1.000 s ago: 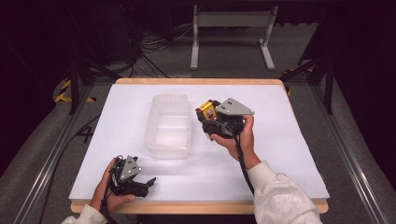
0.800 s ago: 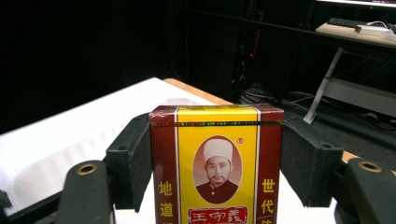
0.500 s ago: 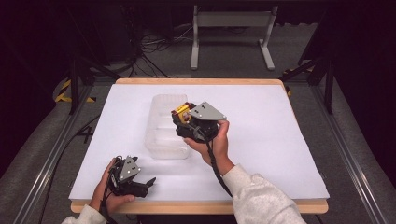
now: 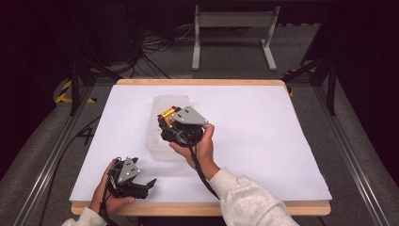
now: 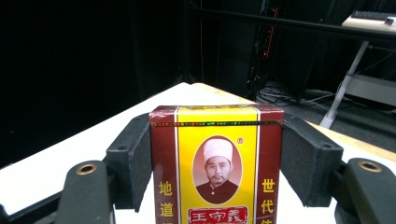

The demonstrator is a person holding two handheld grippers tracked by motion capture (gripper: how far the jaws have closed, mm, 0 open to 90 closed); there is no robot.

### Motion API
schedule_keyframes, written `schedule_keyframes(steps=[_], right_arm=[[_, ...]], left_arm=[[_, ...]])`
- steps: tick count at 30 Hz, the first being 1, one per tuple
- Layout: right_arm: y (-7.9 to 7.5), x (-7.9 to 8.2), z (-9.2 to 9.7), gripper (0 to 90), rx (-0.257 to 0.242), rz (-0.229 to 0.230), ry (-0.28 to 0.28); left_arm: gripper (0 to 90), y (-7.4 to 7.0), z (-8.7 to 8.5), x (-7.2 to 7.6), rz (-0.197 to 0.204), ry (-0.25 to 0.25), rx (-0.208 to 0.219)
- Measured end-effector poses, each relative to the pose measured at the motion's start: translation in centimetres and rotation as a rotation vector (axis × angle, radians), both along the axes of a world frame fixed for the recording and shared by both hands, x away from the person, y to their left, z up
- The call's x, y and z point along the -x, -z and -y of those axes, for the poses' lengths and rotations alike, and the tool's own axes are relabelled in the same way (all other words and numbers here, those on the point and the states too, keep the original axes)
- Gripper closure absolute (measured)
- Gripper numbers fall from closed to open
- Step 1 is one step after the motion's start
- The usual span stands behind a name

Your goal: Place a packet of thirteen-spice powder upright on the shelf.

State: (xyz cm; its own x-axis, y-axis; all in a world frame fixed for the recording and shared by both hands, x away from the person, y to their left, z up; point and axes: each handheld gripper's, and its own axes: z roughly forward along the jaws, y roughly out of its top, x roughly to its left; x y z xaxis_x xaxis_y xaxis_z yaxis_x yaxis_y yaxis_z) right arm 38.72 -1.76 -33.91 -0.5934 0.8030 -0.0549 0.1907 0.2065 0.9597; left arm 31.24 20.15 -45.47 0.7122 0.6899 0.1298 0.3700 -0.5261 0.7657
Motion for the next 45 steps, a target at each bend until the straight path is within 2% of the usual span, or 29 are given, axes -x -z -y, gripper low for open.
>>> schedule_keyframes(steps=[7,14,18,22,25,30,37,42,45], right_arm=[[1.0,0.1,-1.1,32.5,-0.01,-0.004,0.017],[1.2,0.4,-1.1,32.2,-0.031,-0.009,0.027],[1.3,0.7,-0.6,32.0,-0.033,0.003,0.021],[1.3,0.7,0.4,29.7,-0.008,-0.016,0.02],[1.2,0.7,1.2,29.9,-0.015,-0.035,0.013],[1.5,0.5,1.6,32.6,-0.032,-0.012,0.06],[2.0,-0.3,1.4,32.7,-0.097,-0.043,0.086],[2.3,-0.4,0.9,32.8,-0.143,-0.049,0.106],[2.7,-0.7,0.8,32.8,-0.155,-0.06,0.125]], left_arm=[[3.8,0.0,0.0,0.0,0.0,0.003,0.003],[3.8,0.0,0.0,0.0,-0.001,0.002,0.001],[3.8,0.0,-0.1,0.0,-0.001,0.003,0.001],[3.8,0.0,0.0,0.0,-0.001,0.001,-0.001],[3.8,0.0,0.0,0.0,-0.004,0.003,0.0],[3.8,-0.1,0.2,0.0,0.0,0.01,-0.007],[3.8,0.0,0.0,0.0,-0.002,0.002,0.0],[3.8,-0.1,-0.1,0.0,0.002,0.007,0.004],[3.8,0.0,-0.1,0.0,0.0,0.009,0.005]])
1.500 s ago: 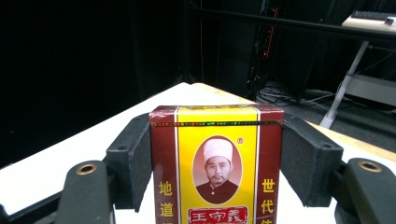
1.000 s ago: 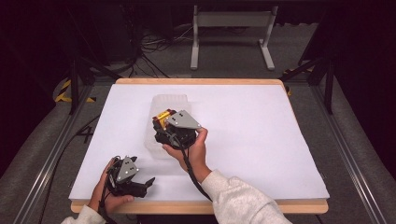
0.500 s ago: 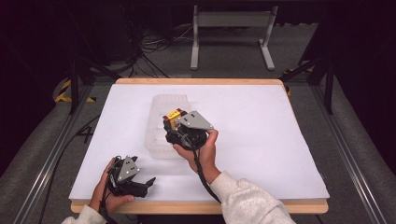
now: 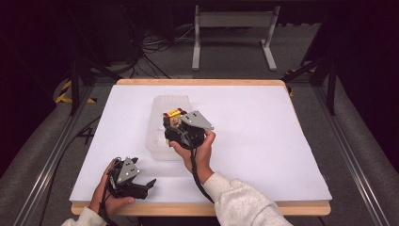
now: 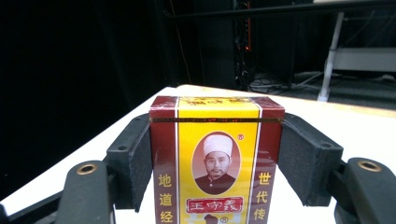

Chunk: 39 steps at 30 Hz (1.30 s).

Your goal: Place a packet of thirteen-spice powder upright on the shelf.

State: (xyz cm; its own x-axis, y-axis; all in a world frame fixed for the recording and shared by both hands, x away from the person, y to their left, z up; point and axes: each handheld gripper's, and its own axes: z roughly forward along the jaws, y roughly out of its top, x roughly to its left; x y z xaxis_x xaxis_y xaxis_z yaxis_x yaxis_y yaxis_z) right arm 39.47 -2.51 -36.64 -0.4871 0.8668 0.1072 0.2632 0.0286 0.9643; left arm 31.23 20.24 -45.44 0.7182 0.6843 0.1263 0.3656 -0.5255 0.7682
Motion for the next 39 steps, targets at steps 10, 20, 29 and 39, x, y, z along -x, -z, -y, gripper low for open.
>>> schedule_keyframes(steps=[10,20,29,39], right_arm=[[1.1,-0.3,0.0,30.9,0.095,-0.038,-0.049],[1.6,0.1,0.1,24.9,0.158,-0.041,-0.069],[1.7,0.3,0.4,21.9,0.178,-0.044,-0.1],[1.3,0.3,0.5,18.1,0.26,-0.02,-0.134]], left_arm=[[3.8,0.0,0.1,0.0,-0.002,0.002,-0.003],[3.7,0.0,0.2,0.0,-0.005,0.0,-0.009],[3.7,0.0,0.2,0.0,-0.005,-0.001,-0.012],[3.7,0.0,0.2,0.0,0.0,-0.003,-0.012]])
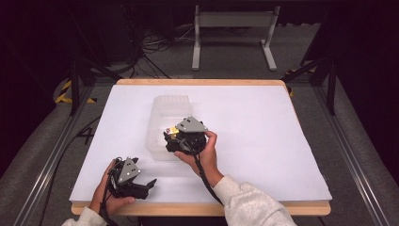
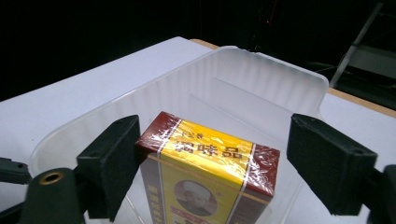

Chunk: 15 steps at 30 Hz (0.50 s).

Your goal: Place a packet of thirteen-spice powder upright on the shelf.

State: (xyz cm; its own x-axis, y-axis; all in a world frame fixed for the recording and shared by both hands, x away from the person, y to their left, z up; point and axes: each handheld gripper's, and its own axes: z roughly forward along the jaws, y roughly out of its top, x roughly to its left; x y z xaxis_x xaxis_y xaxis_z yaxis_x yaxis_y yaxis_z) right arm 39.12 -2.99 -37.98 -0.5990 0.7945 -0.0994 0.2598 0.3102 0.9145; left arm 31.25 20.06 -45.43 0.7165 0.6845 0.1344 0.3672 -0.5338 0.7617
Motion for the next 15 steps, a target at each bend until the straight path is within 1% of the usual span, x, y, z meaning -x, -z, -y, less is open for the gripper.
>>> schedule_keyframes(steps=[2,9,12,13,15], right_arm=[[-0.1,0.01,0.04,17.6,0.012,0.008,-0.006],[-0.21,0.02,0.26,17.5,0.034,0.007,-0.028],[-0.39,0.03,0.29,17.3,0.052,-0.005,-0.061],[-0.5,-0.07,0.36,16.2,0.074,-0.019,-0.088],[-0.65,-0.18,0.6,15.7,0.09,-0.025,-0.1]], left_arm=[[3.7,0.01,0.0,0.01,-0.001,-0.003,0.001],[3.7,-0.03,-0.03,0.01,0.001,-0.006,0.001],[3.7,-0.01,-0.02,-0.02,0.0,-0.006,-0.001],[3.7,0.0,-0.02,-0.03,-0.001,-0.007,0.001],[3.7,0.01,-0.03,-0.05,-0.001,-0.006,-0.002]])
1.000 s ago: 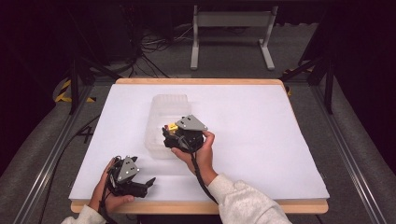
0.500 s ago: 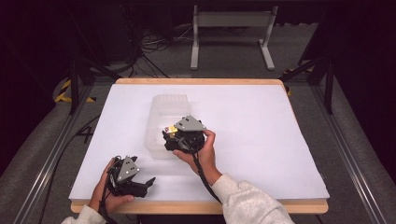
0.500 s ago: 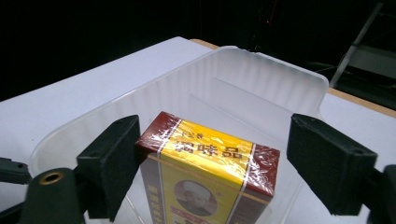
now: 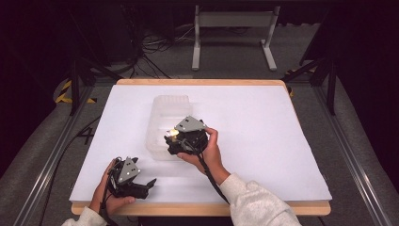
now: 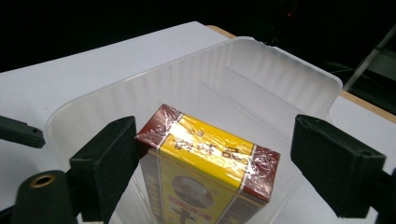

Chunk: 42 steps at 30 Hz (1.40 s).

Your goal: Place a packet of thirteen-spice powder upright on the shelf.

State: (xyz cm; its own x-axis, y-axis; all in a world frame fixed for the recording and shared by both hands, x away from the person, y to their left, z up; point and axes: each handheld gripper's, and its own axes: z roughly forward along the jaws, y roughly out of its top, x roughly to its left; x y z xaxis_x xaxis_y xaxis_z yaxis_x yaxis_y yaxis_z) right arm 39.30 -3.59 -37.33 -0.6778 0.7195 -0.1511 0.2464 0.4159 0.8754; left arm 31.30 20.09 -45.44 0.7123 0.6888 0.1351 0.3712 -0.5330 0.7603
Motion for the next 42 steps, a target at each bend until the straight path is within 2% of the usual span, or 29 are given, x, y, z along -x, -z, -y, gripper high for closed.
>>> schedule_keyframes(steps=[9,15,19,35,42], right_arm=[[-0.5,-0.2,1.0,14.9,0.026,-0.016,-0.031],[-0.9,0.0,1.2,14.0,0.06,0.001,-0.05],[-1.1,0.1,1.4,12.8,0.089,0.005,-0.101],[-1.8,0.6,3.2,13.0,0.165,0.012,-0.135],[-2.2,0.7,4.2,13.2,0.182,0.018,-0.139]], left_arm=[[3.7,0.0,0.1,-0.1,-0.005,-0.002,-0.001],[3.7,0.1,0.1,-0.1,-0.006,0.001,-0.003],[3.7,0.0,0.1,-0.1,-0.005,-0.001,-0.001],[3.7,0.0,0.1,-0.1,-0.005,-0.003,-0.003],[3.7,0.0,0.1,-0.1,-0.004,-0.002,-0.006]])
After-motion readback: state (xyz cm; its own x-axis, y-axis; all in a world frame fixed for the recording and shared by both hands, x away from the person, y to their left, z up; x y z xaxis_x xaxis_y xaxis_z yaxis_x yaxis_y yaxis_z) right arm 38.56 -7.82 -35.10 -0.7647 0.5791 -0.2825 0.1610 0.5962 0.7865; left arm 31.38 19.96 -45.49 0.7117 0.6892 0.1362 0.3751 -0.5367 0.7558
